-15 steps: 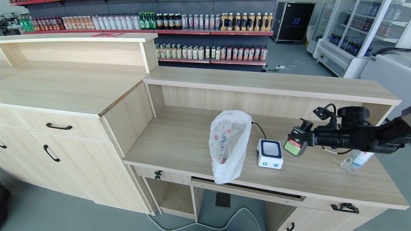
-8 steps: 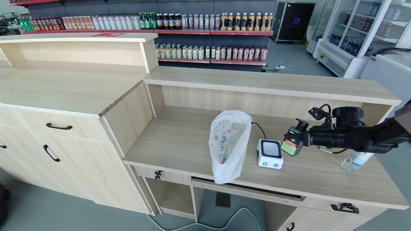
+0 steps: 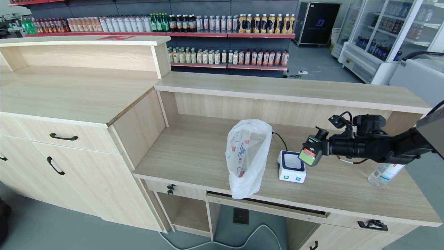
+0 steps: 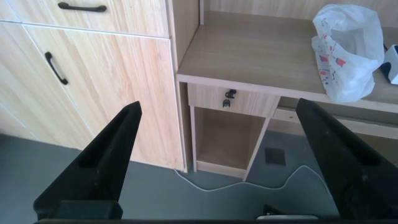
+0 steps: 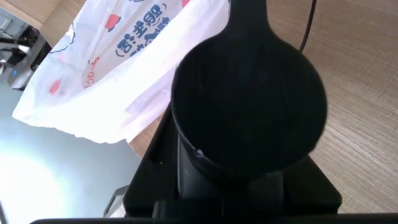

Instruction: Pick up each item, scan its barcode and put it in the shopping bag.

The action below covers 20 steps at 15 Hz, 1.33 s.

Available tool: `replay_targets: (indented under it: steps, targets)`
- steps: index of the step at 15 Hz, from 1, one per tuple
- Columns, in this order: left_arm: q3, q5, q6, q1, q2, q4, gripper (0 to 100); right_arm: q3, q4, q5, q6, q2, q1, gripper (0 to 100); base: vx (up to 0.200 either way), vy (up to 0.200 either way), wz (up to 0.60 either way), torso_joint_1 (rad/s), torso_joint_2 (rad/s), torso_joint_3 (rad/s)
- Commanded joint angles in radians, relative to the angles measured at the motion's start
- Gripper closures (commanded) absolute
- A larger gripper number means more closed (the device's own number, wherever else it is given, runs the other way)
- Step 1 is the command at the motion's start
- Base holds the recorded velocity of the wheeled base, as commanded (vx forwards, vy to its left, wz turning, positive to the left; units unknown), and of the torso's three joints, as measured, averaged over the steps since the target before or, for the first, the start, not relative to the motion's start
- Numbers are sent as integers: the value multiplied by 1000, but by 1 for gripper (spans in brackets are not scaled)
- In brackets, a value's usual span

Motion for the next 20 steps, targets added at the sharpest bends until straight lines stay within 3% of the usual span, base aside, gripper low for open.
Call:
replay_targets:
  steps: [1,13,15,17,19,20]
  targets:
    - [0,0,1,0,0,0,0,-18,0,-5,3,14,8,100,0,0,0,0,0,0]
    - [0,0,1,0,0,0,0,-36,-47,-14,35,-5,27,100,0,0,0,0,0,0]
    - [0,0,1,0,0,0,0,55,-61,-56,-81,-124,-17,100,0,0,0,0,0,0]
    - [0,0,1,0,0,0,0,346,-96,-157,-439,-361,-157,100,0,0,0,0,0,0]
    - [0,0,-1,0,0,0,0,558,-192,-151,-712,-476,-322,100,0,0,0,0,0,0]
    - [0,0,-1,0,0,0,0,624,-251,-129,-773,-499,-376,100,0,0,0,0,0,0]
